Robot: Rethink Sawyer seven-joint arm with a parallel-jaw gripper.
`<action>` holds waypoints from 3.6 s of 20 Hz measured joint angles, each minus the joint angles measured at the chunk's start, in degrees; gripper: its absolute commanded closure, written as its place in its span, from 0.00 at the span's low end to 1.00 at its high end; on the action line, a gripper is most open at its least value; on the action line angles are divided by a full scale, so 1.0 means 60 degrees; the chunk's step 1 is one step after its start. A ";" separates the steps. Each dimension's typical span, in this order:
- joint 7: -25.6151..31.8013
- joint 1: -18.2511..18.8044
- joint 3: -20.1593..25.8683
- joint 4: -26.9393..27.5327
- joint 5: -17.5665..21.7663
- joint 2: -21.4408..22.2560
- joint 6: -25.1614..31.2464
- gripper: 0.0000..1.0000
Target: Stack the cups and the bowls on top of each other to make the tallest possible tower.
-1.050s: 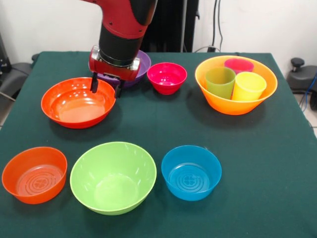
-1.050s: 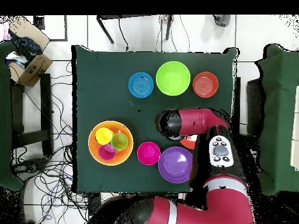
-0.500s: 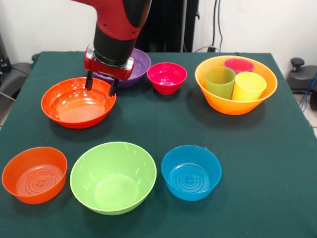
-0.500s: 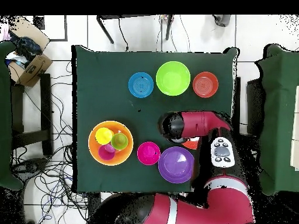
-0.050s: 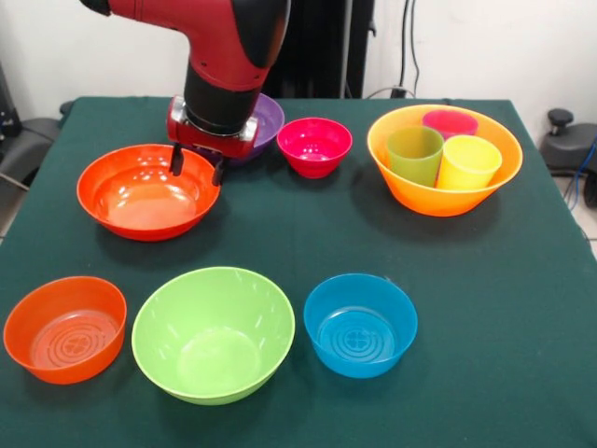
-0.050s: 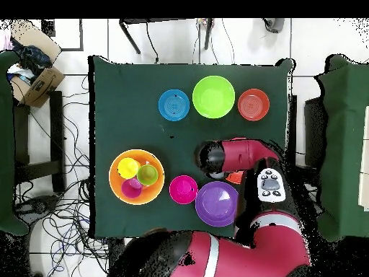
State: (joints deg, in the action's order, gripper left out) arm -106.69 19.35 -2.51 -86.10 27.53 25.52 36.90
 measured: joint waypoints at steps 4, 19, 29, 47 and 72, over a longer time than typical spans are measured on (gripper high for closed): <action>0.0000 0.0035 0.0068 -0.0003 0.0000 -0.0015 -0.0134 0.00; 0.0000 0.0236 0.0344 -0.0004 0.0004 -0.0019 -0.0213 0.00; 0.0000 0.0693 0.0844 -0.0151 0.0006 0.0062 -0.0213 0.00; 0.0000 0.1382 0.1812 -0.0761 0.0008 0.0728 -0.0213 0.00; 0.0000 0.1377 0.2362 -0.0722 0.0049 0.0623 -0.0211 0.00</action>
State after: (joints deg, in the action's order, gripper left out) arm -106.69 27.61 11.66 -90.43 27.82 29.26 35.63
